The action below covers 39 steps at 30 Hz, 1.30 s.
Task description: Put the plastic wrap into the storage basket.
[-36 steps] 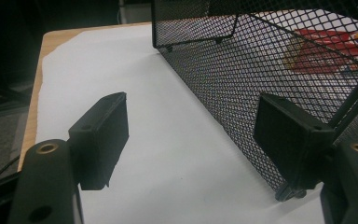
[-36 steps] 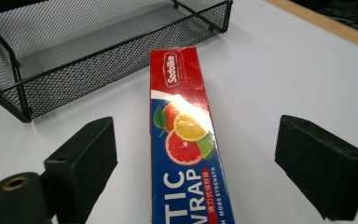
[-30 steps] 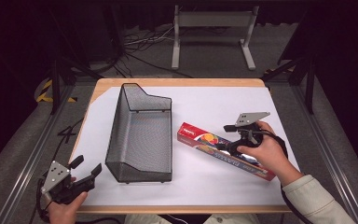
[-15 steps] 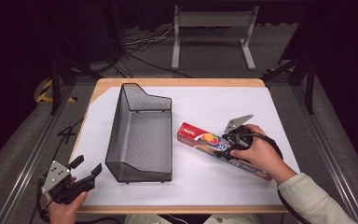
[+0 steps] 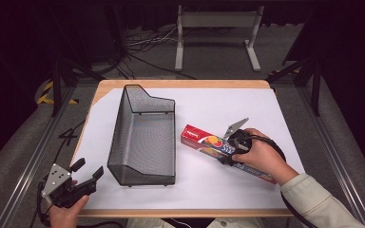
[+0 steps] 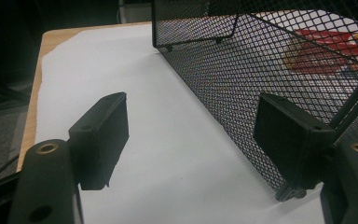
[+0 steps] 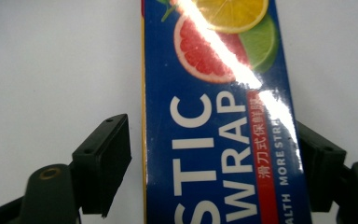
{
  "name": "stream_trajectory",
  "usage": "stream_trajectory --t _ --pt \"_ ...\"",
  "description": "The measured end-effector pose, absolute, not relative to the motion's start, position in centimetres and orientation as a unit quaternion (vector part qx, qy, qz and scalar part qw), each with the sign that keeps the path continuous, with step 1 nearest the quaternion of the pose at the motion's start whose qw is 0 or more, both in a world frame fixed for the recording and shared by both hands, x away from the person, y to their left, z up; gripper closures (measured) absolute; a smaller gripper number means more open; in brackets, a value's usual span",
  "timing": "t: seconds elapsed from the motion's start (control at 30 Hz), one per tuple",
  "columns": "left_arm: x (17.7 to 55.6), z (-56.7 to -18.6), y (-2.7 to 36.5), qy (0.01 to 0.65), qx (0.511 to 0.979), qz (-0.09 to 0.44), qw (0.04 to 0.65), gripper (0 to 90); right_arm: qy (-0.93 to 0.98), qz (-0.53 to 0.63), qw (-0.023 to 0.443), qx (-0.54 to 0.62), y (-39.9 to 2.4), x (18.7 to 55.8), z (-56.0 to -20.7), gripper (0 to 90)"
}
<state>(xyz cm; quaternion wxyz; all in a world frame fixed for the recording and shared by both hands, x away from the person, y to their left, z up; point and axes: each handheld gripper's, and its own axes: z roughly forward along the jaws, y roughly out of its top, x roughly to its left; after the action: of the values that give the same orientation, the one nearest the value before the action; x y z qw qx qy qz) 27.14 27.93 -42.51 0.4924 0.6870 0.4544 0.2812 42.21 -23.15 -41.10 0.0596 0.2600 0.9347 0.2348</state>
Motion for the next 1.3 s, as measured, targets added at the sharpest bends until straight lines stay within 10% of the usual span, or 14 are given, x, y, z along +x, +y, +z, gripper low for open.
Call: stream_trajectory --t 0.47,1.3 --pt "27.0 -42.5 28.0 0.455 0.686 0.283 0.491 27.1 0.953 0.167 0.077 0.240 -22.8 42.3 -41.3 39.1" --pt "27.0 -42.5 27.9 0.456 0.684 0.284 0.493 27.1 0.921 0.263 0.078 0.275 -23.5 40.6 -36.6 40.1"
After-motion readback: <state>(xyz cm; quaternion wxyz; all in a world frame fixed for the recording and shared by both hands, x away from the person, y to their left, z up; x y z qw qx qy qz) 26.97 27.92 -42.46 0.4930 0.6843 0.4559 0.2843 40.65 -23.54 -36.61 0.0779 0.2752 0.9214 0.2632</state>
